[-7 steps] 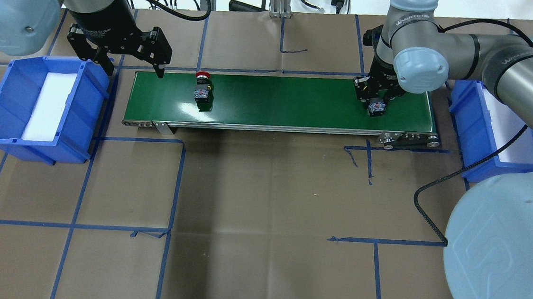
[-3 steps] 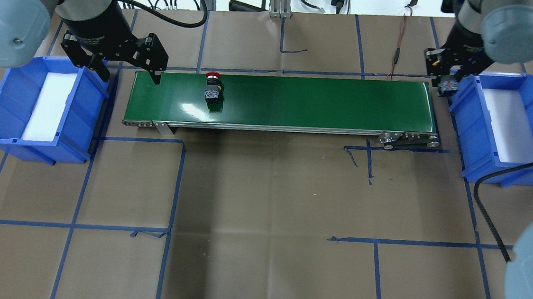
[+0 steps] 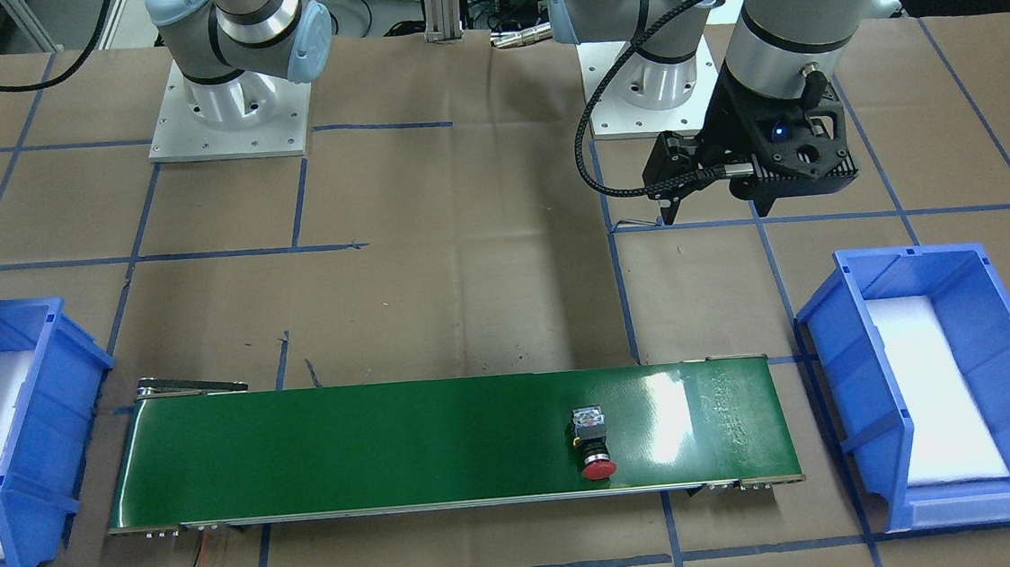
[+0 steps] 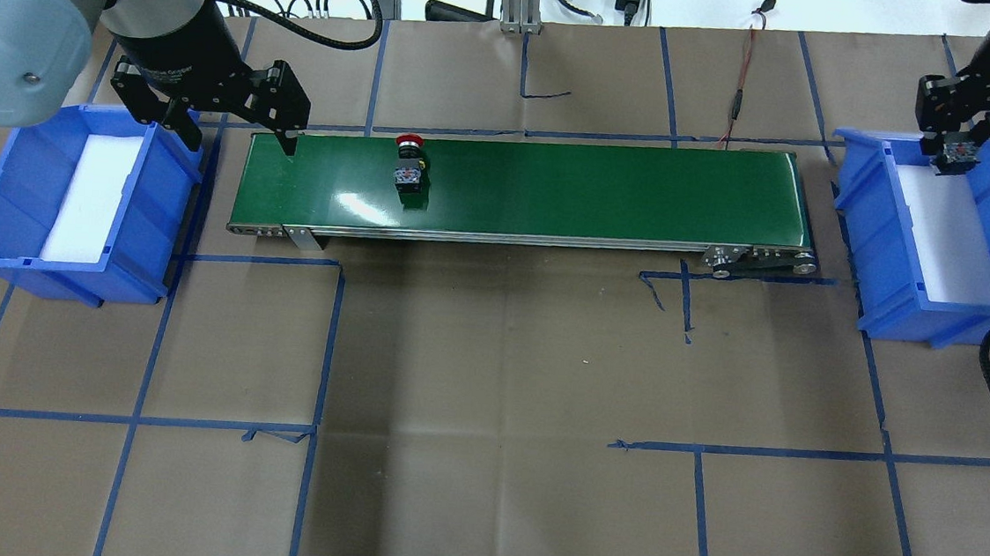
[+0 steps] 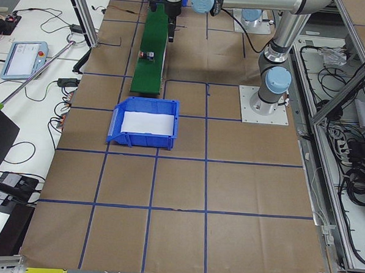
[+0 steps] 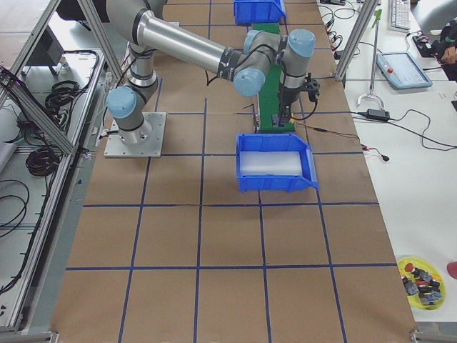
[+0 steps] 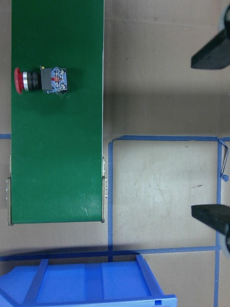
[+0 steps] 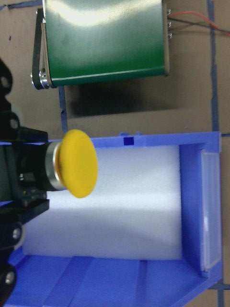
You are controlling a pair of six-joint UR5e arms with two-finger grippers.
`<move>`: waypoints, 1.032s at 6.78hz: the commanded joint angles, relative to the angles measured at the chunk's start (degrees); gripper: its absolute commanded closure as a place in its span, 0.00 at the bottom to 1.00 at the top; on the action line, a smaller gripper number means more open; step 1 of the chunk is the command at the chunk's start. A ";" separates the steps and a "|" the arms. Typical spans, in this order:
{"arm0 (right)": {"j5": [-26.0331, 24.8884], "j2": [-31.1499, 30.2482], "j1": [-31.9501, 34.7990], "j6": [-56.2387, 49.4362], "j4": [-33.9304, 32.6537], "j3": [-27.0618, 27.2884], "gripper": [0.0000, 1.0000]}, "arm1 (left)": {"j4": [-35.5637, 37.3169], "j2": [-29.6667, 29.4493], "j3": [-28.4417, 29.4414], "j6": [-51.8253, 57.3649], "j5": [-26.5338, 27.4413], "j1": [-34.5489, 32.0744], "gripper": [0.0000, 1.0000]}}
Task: Transport two buttons from left to right
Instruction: 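Carry the yellow button into the empty blue bin with the right gripper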
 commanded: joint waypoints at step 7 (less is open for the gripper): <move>1.98 3.78 -9.51 -8.10 -18.61 18.24 0.95 | 0.05 0.00 0.07 -0.06 -0.18 -0.06 0.00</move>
